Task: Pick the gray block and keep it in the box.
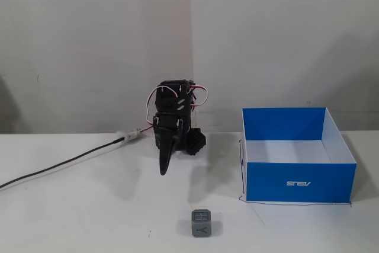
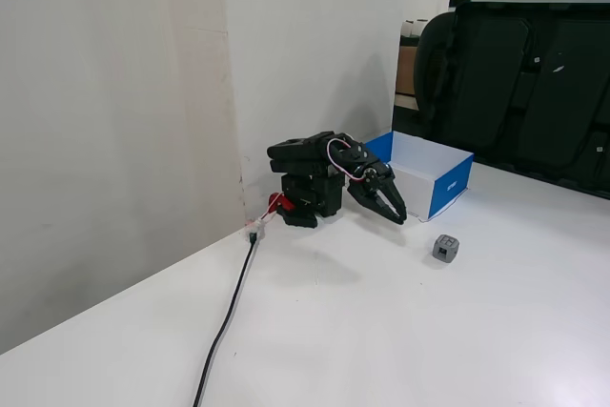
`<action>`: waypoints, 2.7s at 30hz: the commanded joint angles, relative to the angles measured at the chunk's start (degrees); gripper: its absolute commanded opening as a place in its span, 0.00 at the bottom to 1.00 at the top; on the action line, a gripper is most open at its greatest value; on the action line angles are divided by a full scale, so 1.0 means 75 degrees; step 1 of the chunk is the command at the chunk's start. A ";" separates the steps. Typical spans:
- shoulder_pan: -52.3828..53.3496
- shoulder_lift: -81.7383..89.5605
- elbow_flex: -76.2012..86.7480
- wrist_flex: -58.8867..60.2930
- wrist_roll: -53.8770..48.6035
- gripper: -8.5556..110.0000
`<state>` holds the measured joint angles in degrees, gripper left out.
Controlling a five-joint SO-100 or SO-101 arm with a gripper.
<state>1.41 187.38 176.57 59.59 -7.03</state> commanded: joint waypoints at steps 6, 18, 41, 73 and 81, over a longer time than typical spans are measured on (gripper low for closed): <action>0.0070 0.1207 -0.0176 0.0023 -0.0035 0.07; 0.0070 0.1207 -0.0176 0.0023 -0.0035 0.07; -0.0480 0.0293 -0.2379 0.1113 0.0187 0.07; -0.2215 -1.1121 -0.7090 0.0609 0.1055 0.29; -0.2156 -1.2820 -0.8203 0.0785 0.1383 0.33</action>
<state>-14.85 91.14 119.79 64.78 2.90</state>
